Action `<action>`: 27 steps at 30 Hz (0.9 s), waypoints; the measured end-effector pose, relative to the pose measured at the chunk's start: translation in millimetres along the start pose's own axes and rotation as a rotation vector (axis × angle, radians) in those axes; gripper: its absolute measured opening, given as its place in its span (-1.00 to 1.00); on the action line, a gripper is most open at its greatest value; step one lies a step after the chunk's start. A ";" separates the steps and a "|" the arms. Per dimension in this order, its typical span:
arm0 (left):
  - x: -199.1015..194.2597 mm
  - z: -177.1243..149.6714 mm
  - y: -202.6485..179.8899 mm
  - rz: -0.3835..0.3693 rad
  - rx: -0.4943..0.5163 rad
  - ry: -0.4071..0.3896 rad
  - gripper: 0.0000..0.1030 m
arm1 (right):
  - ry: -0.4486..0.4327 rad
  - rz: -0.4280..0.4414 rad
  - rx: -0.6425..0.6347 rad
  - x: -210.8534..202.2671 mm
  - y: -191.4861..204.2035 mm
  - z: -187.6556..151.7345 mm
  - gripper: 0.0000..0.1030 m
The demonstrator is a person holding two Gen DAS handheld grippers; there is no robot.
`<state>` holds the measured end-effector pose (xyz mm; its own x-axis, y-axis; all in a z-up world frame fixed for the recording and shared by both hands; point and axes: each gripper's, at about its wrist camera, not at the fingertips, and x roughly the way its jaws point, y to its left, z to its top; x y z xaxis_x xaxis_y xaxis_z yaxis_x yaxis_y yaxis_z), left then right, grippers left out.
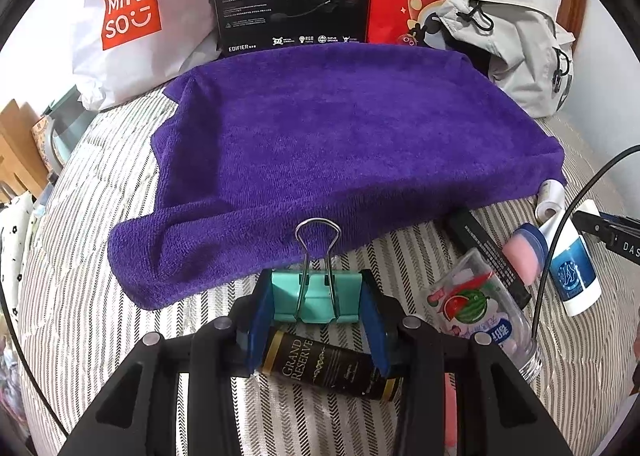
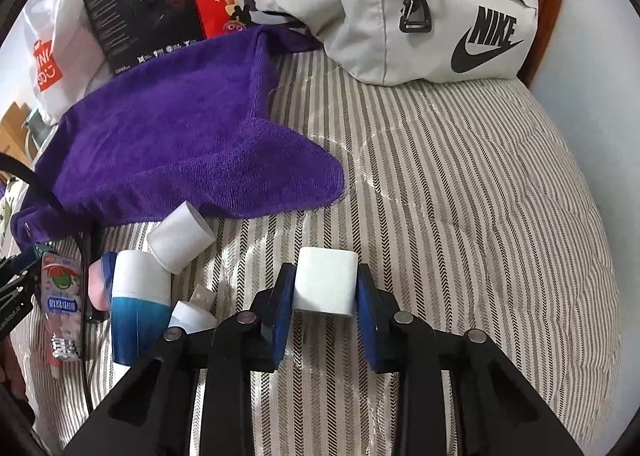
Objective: Organize rigid objects
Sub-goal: 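Carry the clip onto the purple towel and open the left tool while the right tool sets the charger there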
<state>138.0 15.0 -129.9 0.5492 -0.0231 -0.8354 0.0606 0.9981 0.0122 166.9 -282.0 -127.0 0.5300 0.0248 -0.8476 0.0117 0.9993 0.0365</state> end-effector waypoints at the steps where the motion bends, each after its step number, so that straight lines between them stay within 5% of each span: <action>1: 0.1 0.1 0.2 -0.003 -0.001 -0.001 -0.24 | -0.001 0.001 -0.003 -0.1 -0.1 -0.2 -0.44; 12: -20.4 -4.9 15.6 -0.110 -0.057 -0.002 -0.24 | 0.041 0.068 -0.035 -15.8 3.4 -6.1 -0.45; 27: -54.6 -16.0 28.3 -0.094 -0.081 -0.003 -0.24 | -0.026 0.159 -0.100 -59.9 27.8 7.8 -0.45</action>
<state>96.3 45.4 -92.7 0.5471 -0.1170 -0.8289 0.0448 0.9929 -0.1106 142.0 -256.0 -71.0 0.5407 0.1830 -0.8211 -0.1572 0.9808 0.1151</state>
